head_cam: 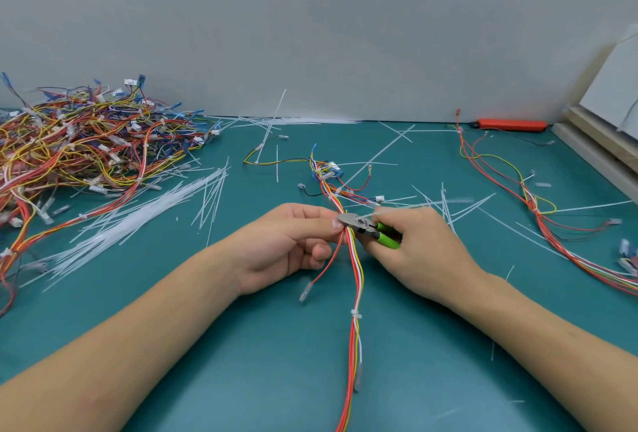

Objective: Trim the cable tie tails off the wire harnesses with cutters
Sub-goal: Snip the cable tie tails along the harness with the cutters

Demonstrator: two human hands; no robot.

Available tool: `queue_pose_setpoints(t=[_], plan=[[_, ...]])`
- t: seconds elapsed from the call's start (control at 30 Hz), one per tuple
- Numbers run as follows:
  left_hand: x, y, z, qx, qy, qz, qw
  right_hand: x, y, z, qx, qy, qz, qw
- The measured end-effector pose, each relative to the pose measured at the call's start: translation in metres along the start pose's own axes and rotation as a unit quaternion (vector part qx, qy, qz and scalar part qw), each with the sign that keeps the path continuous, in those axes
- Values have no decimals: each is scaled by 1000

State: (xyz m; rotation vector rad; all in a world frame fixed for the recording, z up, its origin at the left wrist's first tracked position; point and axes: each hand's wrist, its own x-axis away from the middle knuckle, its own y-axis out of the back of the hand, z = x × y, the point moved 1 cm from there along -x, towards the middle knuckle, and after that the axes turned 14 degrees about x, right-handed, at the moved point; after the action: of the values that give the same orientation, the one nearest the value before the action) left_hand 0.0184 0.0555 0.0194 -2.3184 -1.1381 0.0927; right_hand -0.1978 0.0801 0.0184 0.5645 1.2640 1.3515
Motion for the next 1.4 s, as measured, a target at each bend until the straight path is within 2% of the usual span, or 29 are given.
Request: queue_pose_setpoints(t=[0.13, 0.67, 1.1, 1.4], plan=[[1, -1, -1, -5, 3, -5, 1000, 0, -1, 0, 28, -3, 2, 1000], [0, -2, 0, 1, 6, -22, 1000, -1, -1, -2, 4, 14, -17, 1000], [1, -2, -1, -2, -4, -9, 1000, -2, 3, 2, 45, -9, 13, 999], [2, -4, -1, -7, 3, -25, 1000, -1, 1, 1, 24, 5, -22, 999]])
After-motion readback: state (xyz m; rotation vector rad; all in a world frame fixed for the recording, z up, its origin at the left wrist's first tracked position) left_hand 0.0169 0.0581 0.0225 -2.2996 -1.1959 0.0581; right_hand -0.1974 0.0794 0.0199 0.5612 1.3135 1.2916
